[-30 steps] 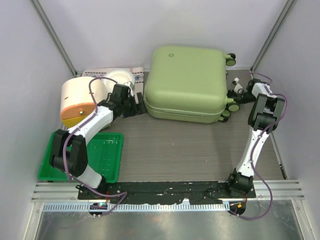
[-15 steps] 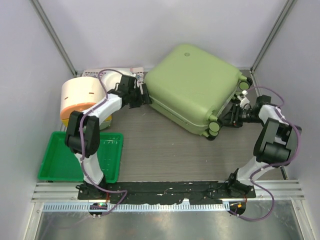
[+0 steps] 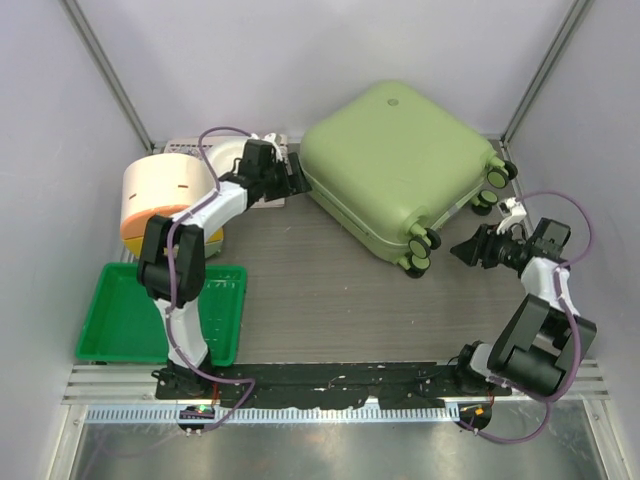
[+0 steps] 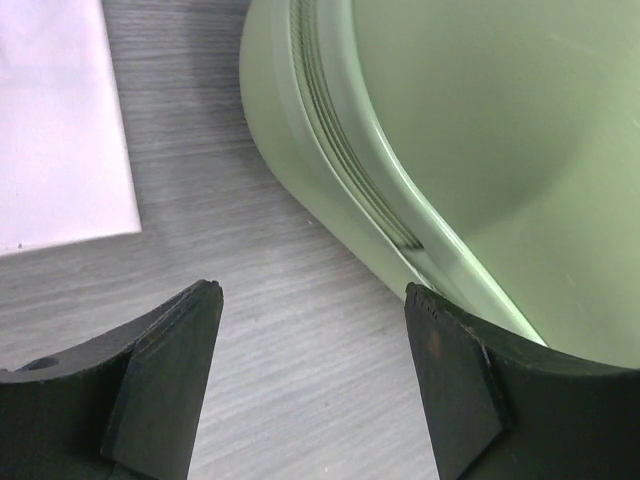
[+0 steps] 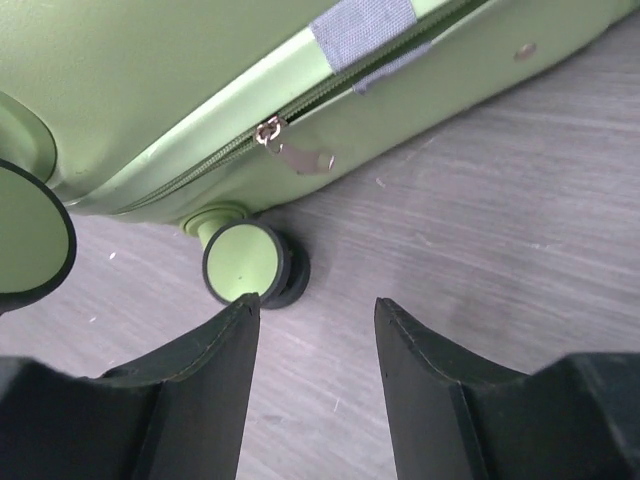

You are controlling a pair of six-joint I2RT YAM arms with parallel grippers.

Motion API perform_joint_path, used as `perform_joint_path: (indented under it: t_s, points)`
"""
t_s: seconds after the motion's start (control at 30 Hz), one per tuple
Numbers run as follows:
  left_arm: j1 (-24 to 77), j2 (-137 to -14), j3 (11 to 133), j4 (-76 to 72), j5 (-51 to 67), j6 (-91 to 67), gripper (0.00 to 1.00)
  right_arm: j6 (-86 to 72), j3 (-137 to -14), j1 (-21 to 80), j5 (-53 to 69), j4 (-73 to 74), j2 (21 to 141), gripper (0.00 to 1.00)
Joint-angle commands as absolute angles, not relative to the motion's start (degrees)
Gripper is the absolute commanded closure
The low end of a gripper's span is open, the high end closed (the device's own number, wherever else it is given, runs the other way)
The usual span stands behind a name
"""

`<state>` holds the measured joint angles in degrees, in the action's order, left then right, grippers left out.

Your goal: Open, take out, and arrange the luggage

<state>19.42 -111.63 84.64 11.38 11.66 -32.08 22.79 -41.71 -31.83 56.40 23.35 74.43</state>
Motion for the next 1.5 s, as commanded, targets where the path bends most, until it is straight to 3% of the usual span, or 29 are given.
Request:
perform_joint_path:
  t_s: [0.0, 0.2, 0.5, 0.67, 0.77, 0.87, 0.97, 1.13, 1.27, 1.47]
  points:
    - [19.25, -102.31, 80.6, 8.87, 14.5, -30.41, 0.22, 15.75, -35.7, -28.58, 56.26, 0.37, 69.79, 0.44]
    - [19.25, -97.74, 75.94, 9.4, 15.81, -30.41, 0.22, 11.61, -30.33, -20.67, 49.14, -14.13, 67.94, 0.44]
    - [20.91, -87.63, 72.94, 5.79, 36.2, -19.44, 0.23, 11.6, -29.09, -17.75, 43.42, -23.99, 71.71, 0.46]
    - [24.43, -86.49, 76.63, 13.08, 39.37, -7.96, 0.24, 12.74, -30.06, -17.75, 48.32, -24.17, 74.61, 0.6]
    - [29.95, -88.05, 81.9, 21.05, 39.11, 2.86, 0.23, 14.23, -29.36, -17.49, 50.44, -23.21, 74.36, 0.6]
    - [35.05, -90.52, 90.33, 33.95, 43.06, 23.15, 0.19, 15.03, -28.48, -16.53, 50.45, -23.12, 74.09, 0.61]
    - [40.5, -95.17, 98.24, 43.63, 39.91, 42.84, 0.19, 14.77, -28.65, -15.3, 49.05, -23.99, 74.44, 0.64]
    - [49.38, -103.61, 109.15, 54.47, 33.15, 66.57, 0.19, 13.71, -28.65, -14.59, 48.08, -25.4, 74.79, 0.87]
    - [53.43, -109.67, 114.69, 54.67, 31.38, 71.72, 0.2, 13.45, -28.21, -14.59, 47.81, -25.66, 74.44, 0.99]
    - [57.3, -116.45, 121.64, 48.19, 28.31, 71.38, 0.23, 13.1, -28.47, -14.59, 48.16, -25.31, 73.83, 0.99]
